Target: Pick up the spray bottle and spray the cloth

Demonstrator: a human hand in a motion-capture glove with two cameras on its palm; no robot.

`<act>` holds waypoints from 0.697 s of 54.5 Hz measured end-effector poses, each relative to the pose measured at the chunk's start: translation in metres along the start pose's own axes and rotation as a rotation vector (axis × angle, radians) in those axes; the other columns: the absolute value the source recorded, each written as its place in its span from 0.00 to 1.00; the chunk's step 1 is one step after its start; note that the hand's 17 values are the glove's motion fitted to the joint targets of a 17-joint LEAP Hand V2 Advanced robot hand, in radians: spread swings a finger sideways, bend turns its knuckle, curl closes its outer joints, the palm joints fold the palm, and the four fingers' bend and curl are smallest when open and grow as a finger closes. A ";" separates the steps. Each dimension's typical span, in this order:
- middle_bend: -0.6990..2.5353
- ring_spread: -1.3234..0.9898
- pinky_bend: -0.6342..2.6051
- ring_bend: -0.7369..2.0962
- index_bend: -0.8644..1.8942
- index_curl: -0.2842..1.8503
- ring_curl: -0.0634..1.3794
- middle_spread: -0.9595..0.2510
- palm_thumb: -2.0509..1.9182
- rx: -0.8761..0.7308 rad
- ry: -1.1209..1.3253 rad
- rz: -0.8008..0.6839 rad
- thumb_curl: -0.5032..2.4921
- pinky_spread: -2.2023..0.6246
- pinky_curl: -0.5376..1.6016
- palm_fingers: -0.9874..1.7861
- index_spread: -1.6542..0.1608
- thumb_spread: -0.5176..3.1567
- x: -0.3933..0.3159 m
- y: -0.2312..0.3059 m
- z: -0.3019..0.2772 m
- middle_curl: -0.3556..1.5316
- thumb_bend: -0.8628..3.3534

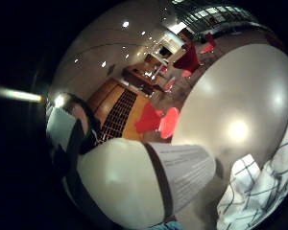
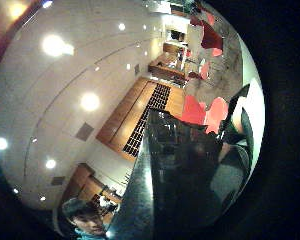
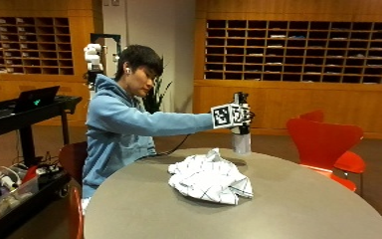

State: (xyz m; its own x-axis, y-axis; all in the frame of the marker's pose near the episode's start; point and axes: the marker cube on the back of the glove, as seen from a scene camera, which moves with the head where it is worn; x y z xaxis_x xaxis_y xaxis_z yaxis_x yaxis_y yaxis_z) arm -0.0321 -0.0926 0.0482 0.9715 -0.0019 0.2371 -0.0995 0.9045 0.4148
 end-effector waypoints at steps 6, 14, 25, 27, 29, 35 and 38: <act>0.42 0.50 0.31 0.51 0.50 0.39 0.38 0.72 0.75 -0.026 0.014 0.033 0.44 0.69 0.45 0.86 0.82 0.19 0.024 -0.003 0.022 0.47 0.20; 0.42 0.50 0.31 0.51 0.49 0.39 0.38 0.72 0.75 -0.090 0.049 0.039 0.44 0.69 0.44 0.85 0.82 0.19 0.043 -0.001 0.038 0.47 0.20; 0.39 0.49 0.33 0.47 0.43 0.38 0.36 0.69 0.75 -0.434 -0.023 0.044 0.44 0.69 0.45 0.77 0.80 0.21 0.020 0.021 0.028 0.45 0.20; 0.37 0.49 0.35 0.46 0.39 0.38 0.35 0.69 0.75 -0.420 -0.015 0.045 0.44 0.70 0.45 0.72 0.80 0.22 0.017 0.019 0.030 0.44 0.20; 0.34 0.50 0.35 0.46 0.36 0.36 0.36 0.69 0.74 -0.426 -0.022 0.045 0.44 0.72 0.46 0.64 0.79 0.25 0.011 0.019 0.025 0.43 0.20; 0.32 0.52 0.36 0.45 0.32 0.31 0.35 0.70 0.73 -0.357 0.253 -0.021 0.42 0.76 0.46 0.55 0.77 0.31 0.038 0.016 0.007 0.42 0.20; 0.31 0.52 0.37 0.45 0.32 0.29 0.34 0.71 0.72 -0.380 0.260 -0.021 0.41 0.78 0.45 0.53 0.76 0.33 0.035 0.022 -0.005 0.41 0.19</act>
State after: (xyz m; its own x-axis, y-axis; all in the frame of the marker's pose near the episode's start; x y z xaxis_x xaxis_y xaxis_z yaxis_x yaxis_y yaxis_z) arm 0.0008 -0.0702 0.0613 0.9990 0.0411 -0.0164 -0.0402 0.9977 0.0543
